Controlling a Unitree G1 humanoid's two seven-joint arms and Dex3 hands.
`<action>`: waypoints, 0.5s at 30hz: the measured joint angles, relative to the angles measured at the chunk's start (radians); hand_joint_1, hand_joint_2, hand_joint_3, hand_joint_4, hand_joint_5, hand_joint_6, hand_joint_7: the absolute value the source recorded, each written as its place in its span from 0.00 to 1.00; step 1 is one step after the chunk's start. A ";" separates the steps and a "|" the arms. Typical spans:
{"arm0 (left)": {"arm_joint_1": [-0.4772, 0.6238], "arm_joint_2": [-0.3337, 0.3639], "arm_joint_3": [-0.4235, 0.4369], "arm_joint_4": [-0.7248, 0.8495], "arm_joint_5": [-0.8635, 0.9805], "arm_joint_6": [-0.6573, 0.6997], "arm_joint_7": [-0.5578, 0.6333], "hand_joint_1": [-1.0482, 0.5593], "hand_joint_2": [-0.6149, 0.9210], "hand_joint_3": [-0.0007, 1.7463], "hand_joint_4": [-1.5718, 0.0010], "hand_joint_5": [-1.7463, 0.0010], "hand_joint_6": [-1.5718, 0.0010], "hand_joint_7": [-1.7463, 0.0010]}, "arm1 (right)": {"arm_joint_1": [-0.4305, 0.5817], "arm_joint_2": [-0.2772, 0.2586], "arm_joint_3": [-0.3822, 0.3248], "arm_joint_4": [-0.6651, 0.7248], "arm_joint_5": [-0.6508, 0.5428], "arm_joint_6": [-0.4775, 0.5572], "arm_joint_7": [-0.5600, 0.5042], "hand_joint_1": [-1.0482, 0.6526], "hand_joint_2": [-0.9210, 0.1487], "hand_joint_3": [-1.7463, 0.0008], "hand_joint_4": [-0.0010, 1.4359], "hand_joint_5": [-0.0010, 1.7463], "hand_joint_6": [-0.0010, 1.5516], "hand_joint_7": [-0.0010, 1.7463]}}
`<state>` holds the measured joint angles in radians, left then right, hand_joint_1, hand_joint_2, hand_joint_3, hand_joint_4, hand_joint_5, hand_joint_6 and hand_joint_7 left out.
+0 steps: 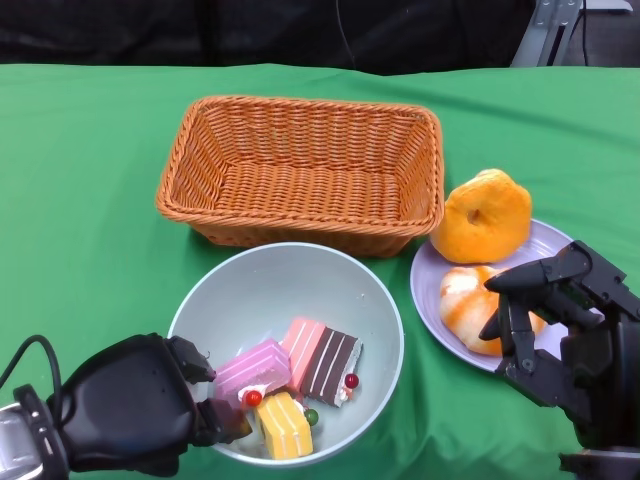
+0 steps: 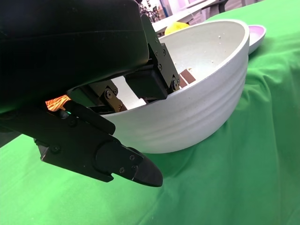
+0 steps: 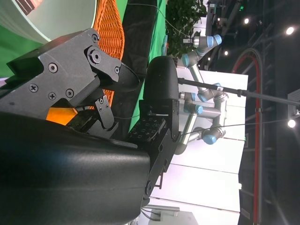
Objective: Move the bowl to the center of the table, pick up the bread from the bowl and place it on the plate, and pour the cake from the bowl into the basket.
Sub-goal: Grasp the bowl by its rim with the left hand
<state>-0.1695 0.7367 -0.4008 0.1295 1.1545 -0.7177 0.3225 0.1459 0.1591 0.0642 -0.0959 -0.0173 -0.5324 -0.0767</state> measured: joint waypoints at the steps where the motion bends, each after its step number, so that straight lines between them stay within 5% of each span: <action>1: 0.000 -0.003 -0.001 0.002 -0.001 0.006 0.002 0.31 0.96 0.00 0.44 0.99 0.46 0.99 | 0.000 0.000 0.000 0.000 -0.001 -0.002 -0.002 0.55 0.32 0.42 0.61 0.90 0.54 0.65; 15: -0.129 -0.161 -0.121 0.355 -0.010 -0.070 0.405 0.48 0.92 0.01 0.28 0.97 0.32 0.98 | 0.001 -0.001 0.004 0.007 0.008 -0.010 0.013 0.56 0.29 0.46 0.60 0.90 0.54 0.64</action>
<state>-0.2985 0.5754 -0.5215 0.4840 1.1444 -0.7874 0.7274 0.1466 0.1585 0.0684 -0.0893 -0.0090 -0.5428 -0.0632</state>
